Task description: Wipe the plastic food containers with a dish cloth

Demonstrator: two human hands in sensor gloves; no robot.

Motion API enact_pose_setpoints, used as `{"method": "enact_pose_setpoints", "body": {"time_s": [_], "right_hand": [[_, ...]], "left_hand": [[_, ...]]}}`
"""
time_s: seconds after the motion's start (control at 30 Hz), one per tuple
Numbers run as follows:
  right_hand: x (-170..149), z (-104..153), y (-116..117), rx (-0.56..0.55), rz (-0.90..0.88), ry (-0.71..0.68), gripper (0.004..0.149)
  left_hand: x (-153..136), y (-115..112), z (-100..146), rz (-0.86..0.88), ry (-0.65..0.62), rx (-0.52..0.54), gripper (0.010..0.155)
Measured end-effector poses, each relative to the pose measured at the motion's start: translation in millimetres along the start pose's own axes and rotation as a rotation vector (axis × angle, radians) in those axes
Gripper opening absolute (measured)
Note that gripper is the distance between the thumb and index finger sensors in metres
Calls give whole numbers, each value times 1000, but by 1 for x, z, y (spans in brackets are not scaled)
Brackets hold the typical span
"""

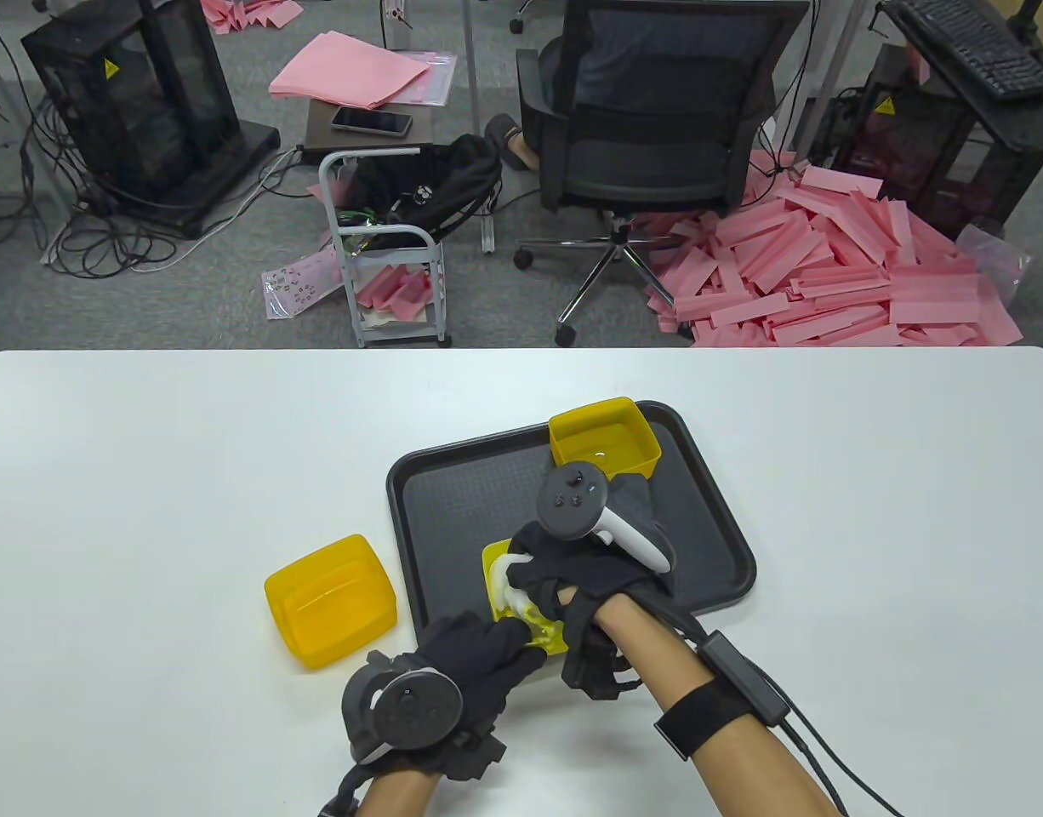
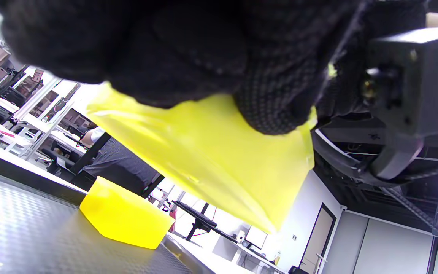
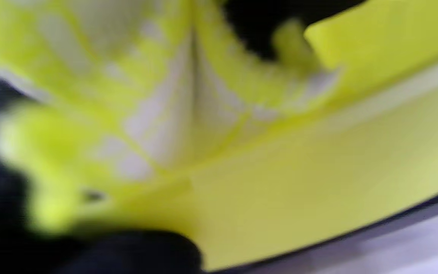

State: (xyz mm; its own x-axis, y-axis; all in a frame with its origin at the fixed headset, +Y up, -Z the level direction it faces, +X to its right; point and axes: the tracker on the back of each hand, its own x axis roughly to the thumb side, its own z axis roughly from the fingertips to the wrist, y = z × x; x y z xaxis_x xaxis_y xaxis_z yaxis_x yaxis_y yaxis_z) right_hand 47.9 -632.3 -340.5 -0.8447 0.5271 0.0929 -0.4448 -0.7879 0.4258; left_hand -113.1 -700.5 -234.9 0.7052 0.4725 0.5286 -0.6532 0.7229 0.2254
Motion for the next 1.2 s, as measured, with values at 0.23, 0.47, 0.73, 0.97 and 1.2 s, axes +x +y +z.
{"method": "enact_pose_setpoints", "body": {"time_s": [0.23, 0.47, 0.73, 0.97, 1.2], "right_hand": [[-16, 10, -15, -65, -239, -65, 50], [-35, 30, -41, -162, -185, -101, 51], [-86, 49, -66, -309, -265, -134, 48], [-126, 42, -34, -250, -363, -154, 49], [-141, 28, 32, -163, -709, -296, 56]], "left_hand": [[-9, -5, -2, 8, 56, -65, 38], [-13, 3, -1, 35, 75, -19, 38], [-25, 8, 1, 47, 122, 7, 38], [-25, 10, 0, 67, 122, 25, 38], [-25, 10, 1, 65, 119, 43, 38]]}}
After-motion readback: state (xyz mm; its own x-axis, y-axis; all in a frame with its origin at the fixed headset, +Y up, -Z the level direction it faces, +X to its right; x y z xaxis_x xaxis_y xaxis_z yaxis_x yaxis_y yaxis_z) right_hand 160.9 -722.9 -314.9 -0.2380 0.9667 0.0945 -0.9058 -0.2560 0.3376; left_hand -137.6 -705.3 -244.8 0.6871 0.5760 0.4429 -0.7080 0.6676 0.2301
